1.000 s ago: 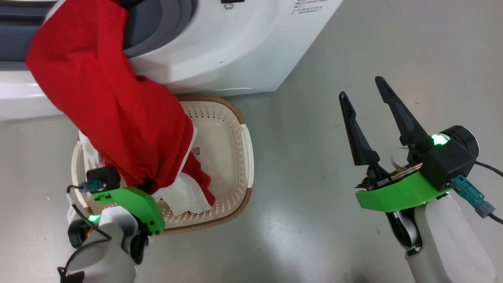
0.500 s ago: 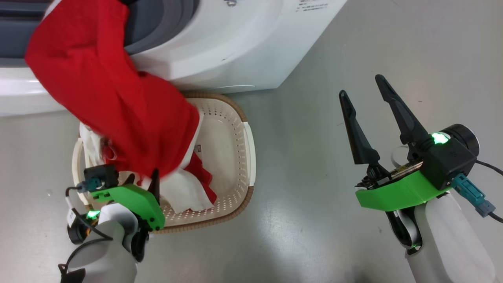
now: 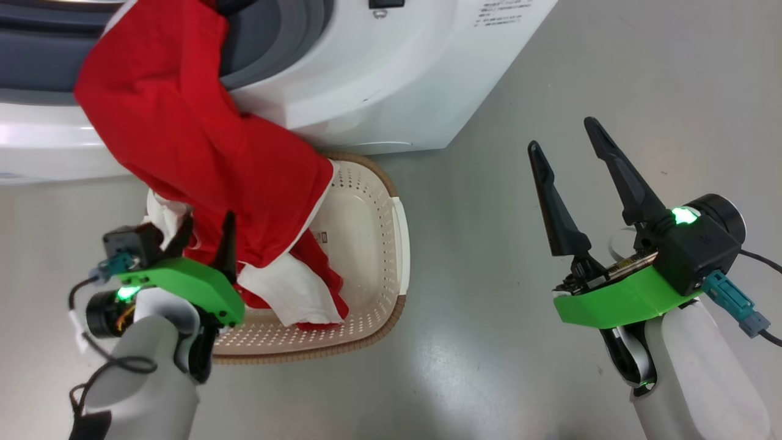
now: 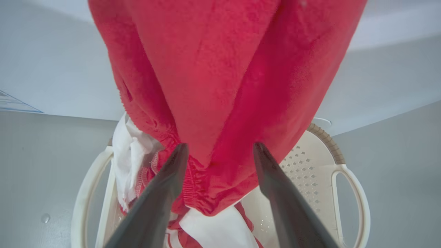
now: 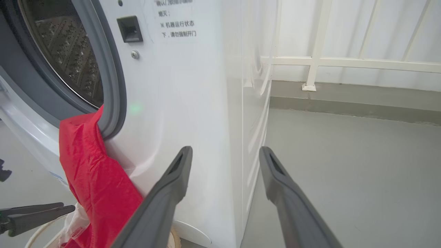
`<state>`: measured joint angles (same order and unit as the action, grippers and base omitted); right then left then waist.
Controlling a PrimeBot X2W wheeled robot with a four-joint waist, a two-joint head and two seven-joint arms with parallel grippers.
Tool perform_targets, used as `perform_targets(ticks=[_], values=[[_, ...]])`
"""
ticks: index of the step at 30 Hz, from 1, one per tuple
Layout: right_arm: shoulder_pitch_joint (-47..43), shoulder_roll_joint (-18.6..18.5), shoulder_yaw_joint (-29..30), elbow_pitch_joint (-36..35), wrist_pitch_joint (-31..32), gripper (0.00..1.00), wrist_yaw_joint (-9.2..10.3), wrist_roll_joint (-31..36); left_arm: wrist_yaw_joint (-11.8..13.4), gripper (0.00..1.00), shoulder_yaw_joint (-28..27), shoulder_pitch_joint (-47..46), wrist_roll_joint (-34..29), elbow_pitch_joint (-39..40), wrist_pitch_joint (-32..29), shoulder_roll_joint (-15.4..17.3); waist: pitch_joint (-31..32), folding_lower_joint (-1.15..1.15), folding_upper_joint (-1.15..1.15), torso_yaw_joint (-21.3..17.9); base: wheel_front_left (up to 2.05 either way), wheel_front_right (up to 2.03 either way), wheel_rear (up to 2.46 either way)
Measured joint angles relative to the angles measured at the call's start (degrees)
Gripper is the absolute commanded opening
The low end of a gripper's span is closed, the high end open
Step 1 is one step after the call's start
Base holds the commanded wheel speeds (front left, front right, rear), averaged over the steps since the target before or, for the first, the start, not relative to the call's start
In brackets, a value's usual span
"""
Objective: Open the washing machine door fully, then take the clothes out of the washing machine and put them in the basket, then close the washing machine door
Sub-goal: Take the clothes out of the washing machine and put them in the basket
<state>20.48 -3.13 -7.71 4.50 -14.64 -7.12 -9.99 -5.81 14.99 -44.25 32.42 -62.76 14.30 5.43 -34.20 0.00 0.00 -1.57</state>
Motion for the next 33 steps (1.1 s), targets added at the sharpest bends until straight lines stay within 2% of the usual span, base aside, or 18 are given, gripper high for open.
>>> perform_targets(ticks=[7, 20, 29, 33], values=[[-0.17, -0.01, -0.07, 0.09, 0.00, 1.00, 0.00, 0.00, 1.83, 1.00, -4.88, 7.20, -4.30, 14.25, 0.00, 0.68, 1.10, 0.00, 0.00, 0.74, 0.00, 0.00, 0.00], [-0.35, -0.05, -0.25, 0.41, 0.00, 1.00, 0.00, 0.00, 3.52, 1.00, -11.81, 15.68, -12.66, 39.31, 0.01, -1.03, 2.54, 0.00, 0.00, 1.72, 0.00, 0.00, 0.00], [-0.38, -0.08, -0.07, 0.45, 0.00, 1.00, 0.00, -0.02, 4.37, 1.00, -12.66, 21.85, -15.02, 51.91, 0.37, -1.78, 3.20, 0.00, 0.00, 1.61, 0.00, 0.00, 0.00], [-0.81, -0.08, 0.26, 0.40, 0.00, 1.00, 0.00, -0.02, 5.70, 1.00, -11.16, 24.61, -17.77, 56.93, 0.40, -1.59, 3.48, 0.00, 0.00, 1.81, 0.00, 0.00, 0.00]])
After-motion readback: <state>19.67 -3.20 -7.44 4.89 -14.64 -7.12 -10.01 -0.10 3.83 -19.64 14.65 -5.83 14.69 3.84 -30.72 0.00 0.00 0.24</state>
